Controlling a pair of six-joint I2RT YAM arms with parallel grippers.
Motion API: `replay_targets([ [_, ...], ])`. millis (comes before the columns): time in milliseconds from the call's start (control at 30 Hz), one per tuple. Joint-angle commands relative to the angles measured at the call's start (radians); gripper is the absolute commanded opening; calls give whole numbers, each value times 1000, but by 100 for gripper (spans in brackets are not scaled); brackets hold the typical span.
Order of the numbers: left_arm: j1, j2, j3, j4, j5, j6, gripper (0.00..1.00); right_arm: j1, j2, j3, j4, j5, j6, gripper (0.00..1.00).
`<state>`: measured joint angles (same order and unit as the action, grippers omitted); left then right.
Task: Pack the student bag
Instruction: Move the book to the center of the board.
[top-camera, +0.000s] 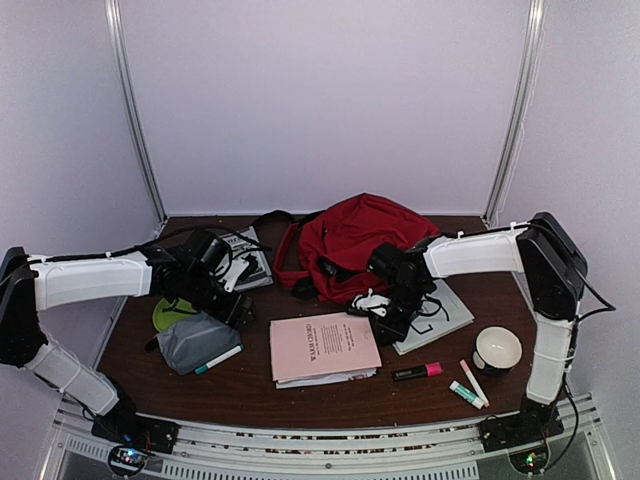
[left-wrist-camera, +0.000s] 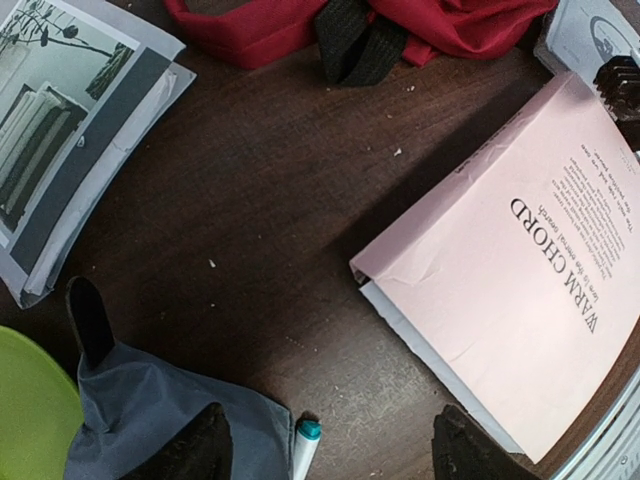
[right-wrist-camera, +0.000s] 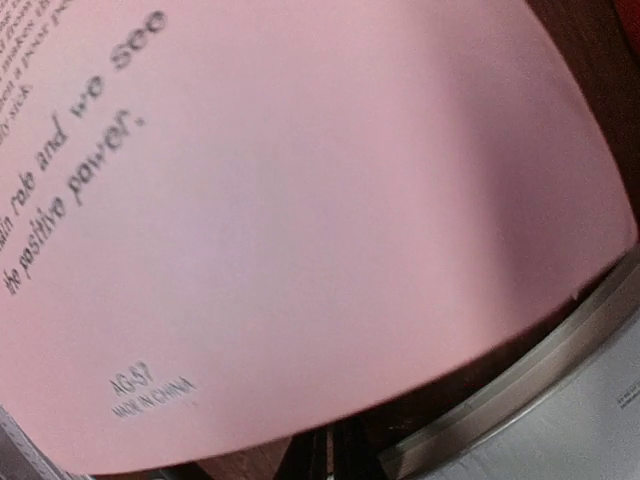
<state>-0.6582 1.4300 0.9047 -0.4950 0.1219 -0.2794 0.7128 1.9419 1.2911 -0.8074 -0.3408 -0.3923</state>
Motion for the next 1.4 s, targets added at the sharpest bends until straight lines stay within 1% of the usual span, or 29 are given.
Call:
replay_targets([
  [0,-6,-13,1,33,1,-4,72,-106,-2,-17,-45,54,15,7],
  [133,-7,-1,-10,33,4,-4,71,-198,-44,-48,-60,82,-10,6],
  [233,-16,26,-2,16,-26,-12,71,-249,-84,-55,-78,35,-24,6],
  [333,-26,40,-12,33,-30,-48,71,-277,-98,-46,-84,82,-13,6],
  [400,-42,46,-16,46,-16,-64,71,-310,-97,-43,-84,110,5,6],
  [500,-66,55,-19,31,4,-72,68,-379,-84,-30,-111,101,34,6],
  [633,-85,56,-42,-3,-20,-87,68,-464,-85,-23,-120,113,48,6],
  [833,-110,110,-51,-9,-22,-88,68,-541,-95,-14,-99,135,56,6],
  [933,-125,153,-40,6,-27,-88,67,-550,-127,-13,-98,94,53,6],
  [1067,-167,201,0,10,-31,-83,65,-548,-241,-41,-121,-121,18,10],
  [1133,-196,221,30,11,-30,-81,65,-545,-310,-73,-118,-176,15,13],
  [1267,-246,287,106,9,-18,-66,64,-542,-429,-136,-118,-212,-19,16],
  [1367,-262,354,201,-2,-17,-45,63,-542,-498,-163,-138,-214,-50,17],
])
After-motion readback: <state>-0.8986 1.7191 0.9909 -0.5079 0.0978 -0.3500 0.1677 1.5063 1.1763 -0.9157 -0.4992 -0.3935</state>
